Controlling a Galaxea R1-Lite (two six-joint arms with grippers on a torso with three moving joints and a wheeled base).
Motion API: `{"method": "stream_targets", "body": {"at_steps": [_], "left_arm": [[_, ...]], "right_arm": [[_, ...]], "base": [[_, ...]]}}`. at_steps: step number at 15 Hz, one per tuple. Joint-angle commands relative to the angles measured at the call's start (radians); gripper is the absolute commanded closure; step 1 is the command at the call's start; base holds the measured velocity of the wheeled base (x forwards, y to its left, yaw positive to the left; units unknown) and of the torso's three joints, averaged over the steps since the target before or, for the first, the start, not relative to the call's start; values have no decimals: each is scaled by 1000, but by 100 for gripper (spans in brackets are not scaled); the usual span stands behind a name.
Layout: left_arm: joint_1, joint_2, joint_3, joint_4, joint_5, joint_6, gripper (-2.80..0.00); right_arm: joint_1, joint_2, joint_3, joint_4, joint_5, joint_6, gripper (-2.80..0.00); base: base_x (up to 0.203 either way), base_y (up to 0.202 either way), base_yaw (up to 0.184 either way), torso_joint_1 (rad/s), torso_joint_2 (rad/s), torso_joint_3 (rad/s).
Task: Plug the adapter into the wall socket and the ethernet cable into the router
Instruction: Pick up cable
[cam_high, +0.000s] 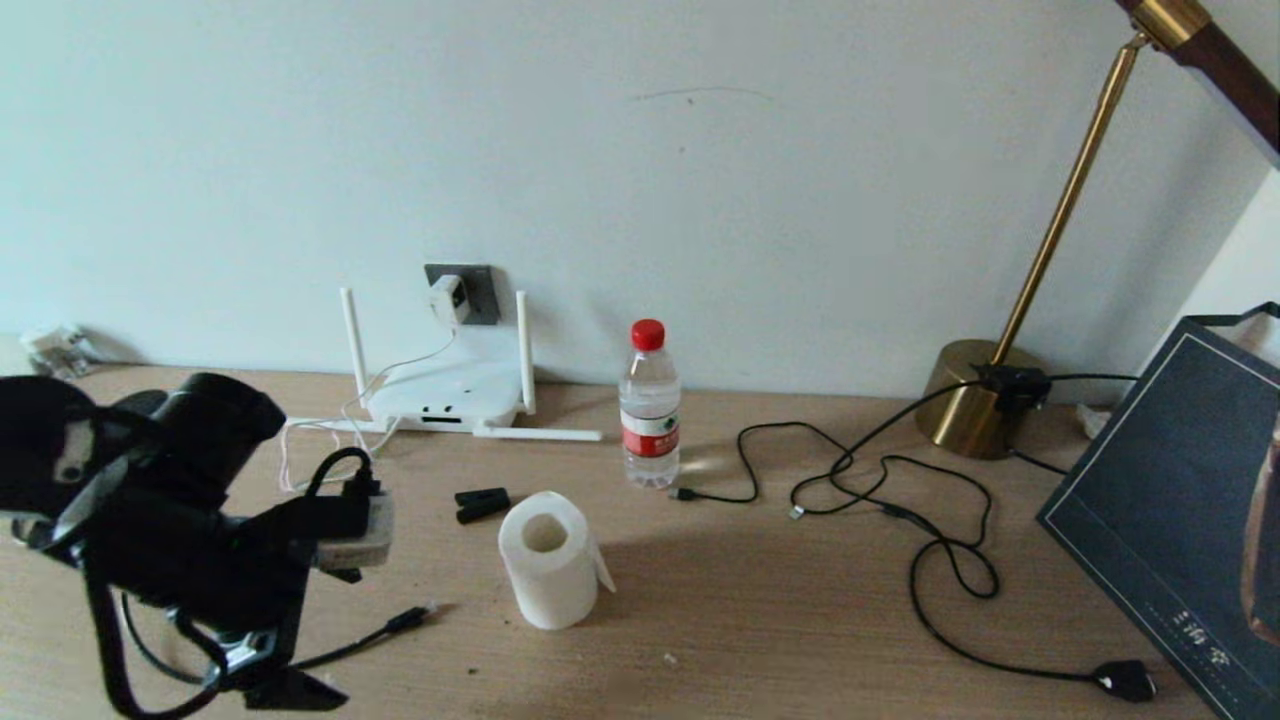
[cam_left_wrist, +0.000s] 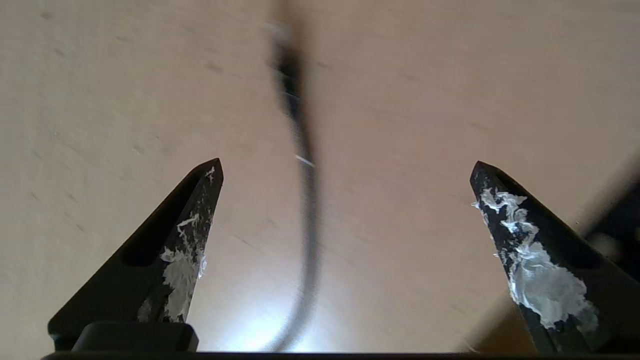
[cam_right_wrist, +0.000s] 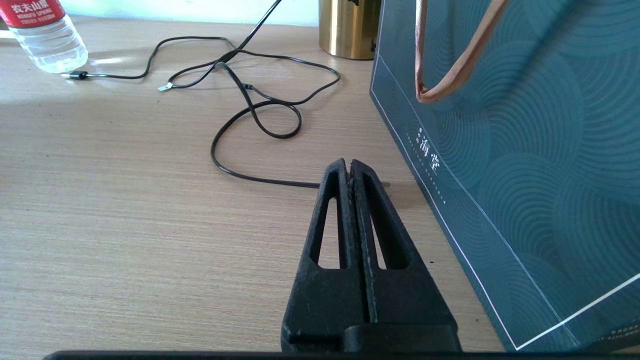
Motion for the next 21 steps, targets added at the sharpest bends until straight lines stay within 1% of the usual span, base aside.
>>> {"method": "stream_targets", "body": {"at_steps": [1, 5, 16, 17, 20, 21], "left_arm": [[2, 116, -11, -68, -2, 9, -280], [1, 182, -41, -110, 7, 13, -280], [-5, 231, -58, -121, 9, 16, -280], [-5, 234, -58, -121, 8, 16, 0], [-4, 235, -58, -121, 6, 20, 0], [-4, 235, -58, -120, 5, 45, 0]], "right_arm": [[0, 0, 0, 0, 0, 0, 0], [0, 0, 0, 0, 0, 0, 0], [0, 0, 0, 0, 0, 0, 0], [0, 0, 0, 0, 0, 0, 0], [0, 0, 0, 0, 0, 0, 0], [0, 0, 0, -1, 0, 0, 0]], "base": [[0, 0, 0, 0, 0, 0], [0, 0, 0, 0, 0, 0], [0, 0, 0, 0, 0, 0], [0, 0, 0, 0, 0, 0], [0, 0, 0, 0, 0, 0], [0, 0, 0, 0, 0, 0]]}}
